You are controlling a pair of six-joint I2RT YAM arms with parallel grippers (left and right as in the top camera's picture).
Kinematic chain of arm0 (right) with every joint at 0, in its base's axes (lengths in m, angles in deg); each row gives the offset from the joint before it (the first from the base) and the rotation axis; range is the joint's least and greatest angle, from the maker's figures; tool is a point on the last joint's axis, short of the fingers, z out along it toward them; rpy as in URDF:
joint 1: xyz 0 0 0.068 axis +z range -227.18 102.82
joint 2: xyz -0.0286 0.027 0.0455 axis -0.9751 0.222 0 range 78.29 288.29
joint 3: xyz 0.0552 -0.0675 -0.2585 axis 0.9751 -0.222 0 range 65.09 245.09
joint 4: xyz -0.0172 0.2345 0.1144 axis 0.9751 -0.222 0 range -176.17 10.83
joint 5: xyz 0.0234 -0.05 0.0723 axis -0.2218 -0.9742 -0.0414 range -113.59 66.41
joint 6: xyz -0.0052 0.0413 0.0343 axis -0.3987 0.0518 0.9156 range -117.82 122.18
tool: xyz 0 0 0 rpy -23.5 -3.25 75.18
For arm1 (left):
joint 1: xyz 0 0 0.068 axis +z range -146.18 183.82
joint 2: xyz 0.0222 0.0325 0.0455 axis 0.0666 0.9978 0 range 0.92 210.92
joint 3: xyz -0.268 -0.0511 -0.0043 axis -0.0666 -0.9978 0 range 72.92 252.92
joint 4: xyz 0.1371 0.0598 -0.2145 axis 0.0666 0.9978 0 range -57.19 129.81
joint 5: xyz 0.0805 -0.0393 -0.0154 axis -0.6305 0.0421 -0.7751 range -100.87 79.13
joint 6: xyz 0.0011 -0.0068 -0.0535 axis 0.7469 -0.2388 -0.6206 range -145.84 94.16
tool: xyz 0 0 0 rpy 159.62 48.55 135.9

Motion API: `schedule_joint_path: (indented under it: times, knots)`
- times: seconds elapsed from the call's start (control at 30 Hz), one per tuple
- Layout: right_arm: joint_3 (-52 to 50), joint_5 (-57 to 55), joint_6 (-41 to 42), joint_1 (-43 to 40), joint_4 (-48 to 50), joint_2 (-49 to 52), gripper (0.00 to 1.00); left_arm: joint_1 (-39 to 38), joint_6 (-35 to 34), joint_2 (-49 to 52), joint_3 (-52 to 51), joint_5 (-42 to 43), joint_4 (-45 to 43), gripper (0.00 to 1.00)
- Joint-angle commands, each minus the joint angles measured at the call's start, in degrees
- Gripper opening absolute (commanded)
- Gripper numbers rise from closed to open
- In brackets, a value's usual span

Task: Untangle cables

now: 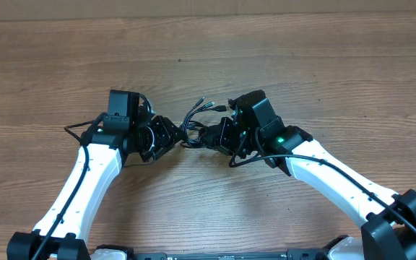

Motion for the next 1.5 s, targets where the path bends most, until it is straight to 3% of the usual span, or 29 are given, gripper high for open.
schedule_joint_path:
  times: [0.0,0.17,0.9,0.97,1.0,1.03,1.13,1.33,1.47]
  knots:
    - [0.74,0.70,-0.39,0.11,0.61,-0.20,0.04,-0.48,-2.73,-0.24,0.13,-0.28,-0.04,0.33]
    - [0.74,0.72,-0.37,0.11,0.63,-0.20,0.04,-0.48,-2.73,-0.24,0.13,-0.35,-0.04,0.24]
    - [0.74,0.94,-0.39,0.17,0.63,-0.20,0.04,-0.48,-6.32,-0.24,0.13,-2.45,-1.16,0.05]
    - [0.74,0.94,-0.39,0.17,0.63,-0.20,0.04,-0.48,-6.32,-0.24,0.13,-2.43,-1.14,0.07]
    - [0.74,0.92,-0.39,0.17,0.63,-0.20,0.04,-0.48,-6.32,-0.24,0.13,-2.38,-1.11,0.14]
    - [0.74,0.94,-0.37,0.17,0.66,-0.20,0.04,-0.48,-6.32,-0.24,0.13,-2.19,-1.05,0.29]
    - [0.74,0.96,0.55,0.15,0.85,-0.20,0.04,-0.48,-6.32,-0.24,0.13,-0.61,-0.61,0.41]
    - [0.74,2.62,3.37,0.15,3.82,-0.20,0.04,-0.48,-9.49,-0.24,0.13,0.72,-0.74,0.41]
    - [0.74,3.96,4.59,0.15,4.72,-0.20,0.04,-0.31,-10.19,-0.24,0.13,0.59,-1.46,0.26]
